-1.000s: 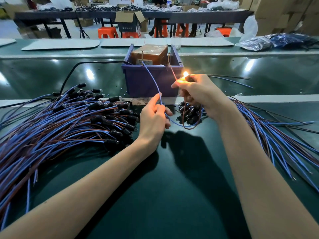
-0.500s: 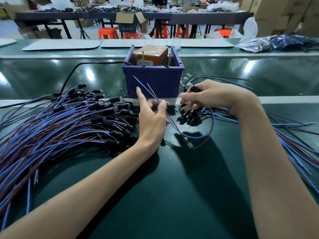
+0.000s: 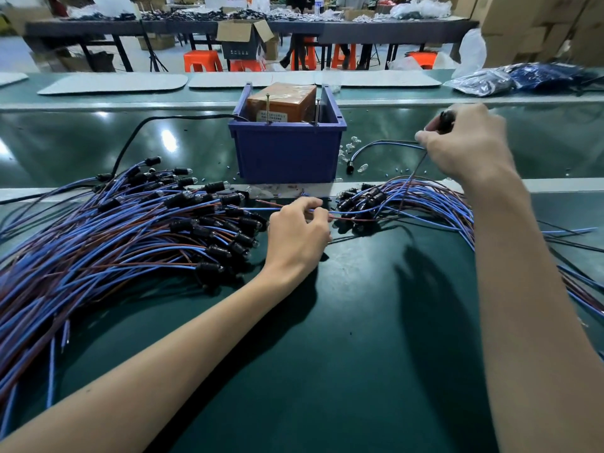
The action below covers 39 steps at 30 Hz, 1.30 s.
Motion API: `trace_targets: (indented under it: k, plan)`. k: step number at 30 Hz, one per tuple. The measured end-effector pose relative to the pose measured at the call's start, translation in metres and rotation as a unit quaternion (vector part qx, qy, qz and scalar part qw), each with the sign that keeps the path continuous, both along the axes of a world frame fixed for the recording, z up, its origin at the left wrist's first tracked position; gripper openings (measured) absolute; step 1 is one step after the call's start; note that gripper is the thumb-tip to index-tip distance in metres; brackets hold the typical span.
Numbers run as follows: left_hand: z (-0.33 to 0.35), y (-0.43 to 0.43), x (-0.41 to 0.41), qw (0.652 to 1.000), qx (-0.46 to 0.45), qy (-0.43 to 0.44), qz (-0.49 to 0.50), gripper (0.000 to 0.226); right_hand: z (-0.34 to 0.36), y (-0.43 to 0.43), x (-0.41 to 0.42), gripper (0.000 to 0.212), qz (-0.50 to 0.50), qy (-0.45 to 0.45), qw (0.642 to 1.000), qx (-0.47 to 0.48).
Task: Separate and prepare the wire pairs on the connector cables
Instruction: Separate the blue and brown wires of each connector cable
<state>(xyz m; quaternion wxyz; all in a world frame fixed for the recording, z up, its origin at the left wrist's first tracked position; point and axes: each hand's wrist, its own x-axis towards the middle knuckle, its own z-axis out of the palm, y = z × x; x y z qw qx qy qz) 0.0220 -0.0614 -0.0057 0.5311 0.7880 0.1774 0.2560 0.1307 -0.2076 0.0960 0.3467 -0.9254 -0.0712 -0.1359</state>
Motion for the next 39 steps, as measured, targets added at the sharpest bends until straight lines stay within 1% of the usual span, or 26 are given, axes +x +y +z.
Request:
trace_targets:
  k: [3, 5, 6, 8, 10, 12, 14, 16, 19, 22, 25, 27, 29, 30, 31, 33, 35, 37, 38, 39]
  plan:
    - [0.001, -0.003, -0.004, 0.996, 0.059, 0.008, -0.062, 0.016, 0.002, 0.006, -0.002, 0.031, -0.009, -0.034, 0.999, -0.014]
    - [0.0, -0.005, -0.009, 0.98, 0.115, -0.001, -0.162, 0.012, 0.002, 0.009, -0.002, 0.035, 0.003, -0.046, 0.998, -0.031]
    - [0.0, -0.006, -0.012, 0.963, 0.146, -0.002, -0.225, 0.015, 0.001, 0.01, -0.002, 0.038, 0.016, -0.047, 0.998, -0.039]
    - [0.0, -0.009, -0.017, 0.919, 0.212, -0.007, -0.331, 0.032, -0.002, 0.012, -0.002, 0.044, 0.048, -0.036, 0.996, -0.065]
    - [0.002, -0.01, -0.02, 0.887, 0.249, -0.017, -0.388, 0.047, -0.006, 0.012, -0.002, 0.049, 0.081, -0.021, 0.991, -0.1]
    - [0.004, -0.008, -0.02, 0.875, 0.251, -0.019, -0.414, 0.054, -0.011, 0.013, -0.002, 0.052, 0.111, -0.01, 0.985, -0.131]
    - [0.006, -0.008, -0.021, 0.868, 0.254, -0.015, -0.426, 0.057, -0.017, 0.013, -0.001, 0.052, 0.14, -0.003, 0.978, -0.154]
    - [0.007, -0.008, -0.022, 0.865, 0.257, -0.016, -0.43, 0.06, -0.023, 0.012, 0.002, 0.047, 0.164, -0.002, 0.971, -0.173]
    - [0.006, -0.011, -0.023, 0.87, 0.287, -0.021, -0.4, 0.062, -0.031, 0.012, 0.004, 0.043, 0.18, -0.006, 0.967, -0.178]
    - [0.007, -0.014, -0.024, 0.885, 0.321, -0.069, -0.332, 0.056, -0.036, 0.011, 0.007, 0.046, 0.181, -0.02, 0.968, -0.174]
    - [0.007, -0.014, -0.026, 0.905, 0.304, -0.152, -0.257, 0.042, -0.038, 0.01, 0.008, 0.043, 0.178, -0.03, 0.969, -0.167]
    - [0.006, -0.014, -0.026, 0.917, 0.294, -0.198, -0.183, 0.034, -0.039, 0.01, 0.007, 0.042, 0.177, -0.032, 0.971, -0.157]
    - [0.005, -0.015, -0.025, 0.929, 0.287, -0.211, -0.104, 0.028, -0.039, 0.01, 0.006, 0.044, 0.181, -0.035, 0.972, -0.145]
    - [0.005, -0.015, -0.023, 0.936, 0.283, -0.195, -0.08, 0.027, -0.038, 0.009, 0.006, 0.045, 0.184, -0.034, 0.973, -0.136]
    - [0.006, -0.015, -0.022, 0.942, 0.282, -0.165, -0.076, 0.026, -0.038, 0.009, 0.005, 0.045, 0.187, -0.035, 0.974, -0.125]
    - [0.005, -0.014, -0.019, 0.941, 0.297, -0.093, -0.134, 0.024, -0.037, 0.009, 0.003, 0.044, 0.196, -0.038, 0.975, -0.1]
    - [0.004, -0.013, -0.019, 0.914, 0.324, -0.047, -0.241, 0.022, -0.039, 0.01, 0.002, 0.042, 0.202, -0.046, 0.975, -0.076]
    - [0.003, -0.014, -0.02, 0.875, 0.337, -0.041, -0.345, 0.026, -0.04, 0.011, 0.001, 0.04, 0.205, -0.047, 0.976, -0.056]
    - [0.003, -0.014, -0.02, 0.861, 0.333, -0.043, -0.382, 0.031, -0.041, 0.012, 0.001, 0.04, 0.209, -0.038, 0.976, -0.053]
    - [0.004, -0.013, -0.02, 0.855, 0.325, -0.043, -0.402, 0.036, -0.042, 0.012, 0.002, 0.039, 0.216, -0.024, 0.974, -0.056]
